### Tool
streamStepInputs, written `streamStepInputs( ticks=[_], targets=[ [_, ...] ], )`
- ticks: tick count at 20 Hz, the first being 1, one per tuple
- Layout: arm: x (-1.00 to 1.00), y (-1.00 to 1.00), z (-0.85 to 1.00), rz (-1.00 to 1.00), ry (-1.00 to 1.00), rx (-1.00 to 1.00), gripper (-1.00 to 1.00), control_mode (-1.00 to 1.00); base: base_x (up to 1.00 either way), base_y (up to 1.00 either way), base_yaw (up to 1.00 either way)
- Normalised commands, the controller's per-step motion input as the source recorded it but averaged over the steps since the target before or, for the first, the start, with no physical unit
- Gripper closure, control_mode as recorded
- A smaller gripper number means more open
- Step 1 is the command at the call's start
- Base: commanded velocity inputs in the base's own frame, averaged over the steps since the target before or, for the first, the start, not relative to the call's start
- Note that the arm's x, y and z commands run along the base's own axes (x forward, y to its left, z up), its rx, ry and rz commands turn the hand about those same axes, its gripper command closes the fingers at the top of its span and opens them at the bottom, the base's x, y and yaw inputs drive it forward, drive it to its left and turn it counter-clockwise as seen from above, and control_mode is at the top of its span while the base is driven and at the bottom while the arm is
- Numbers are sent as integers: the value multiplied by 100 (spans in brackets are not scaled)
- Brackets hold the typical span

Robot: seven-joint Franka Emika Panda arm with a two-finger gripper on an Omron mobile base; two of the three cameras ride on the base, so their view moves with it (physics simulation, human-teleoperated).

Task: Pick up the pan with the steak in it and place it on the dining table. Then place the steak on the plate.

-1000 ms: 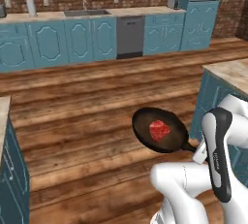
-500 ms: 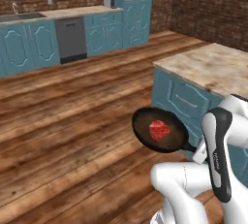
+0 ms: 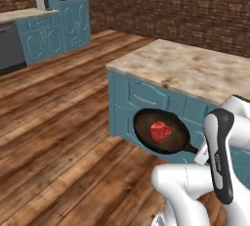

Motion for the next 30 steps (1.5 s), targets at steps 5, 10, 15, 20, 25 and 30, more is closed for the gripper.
streamStepInputs(
  ticks=[5, 10, 15, 20, 25, 30],
  targets=[
    [0, 0, 0, 0, 0, 0, 100, 100, 0, 0, -50],
    [0, 0, 0, 0, 0, 0, 100, 100, 0, 0, -50],
    [0, 0, 0, 0, 0, 0, 100, 100, 0, 0, -50],
    [0, 0, 0, 0, 0, 0, 100, 100, 0, 0, -50],
    [0, 0, 0, 0, 0, 0, 100, 100, 0, 0, -50],
    [0, 0, 0, 0, 0, 0, 100, 100, 0, -4, -50]
  ],
)
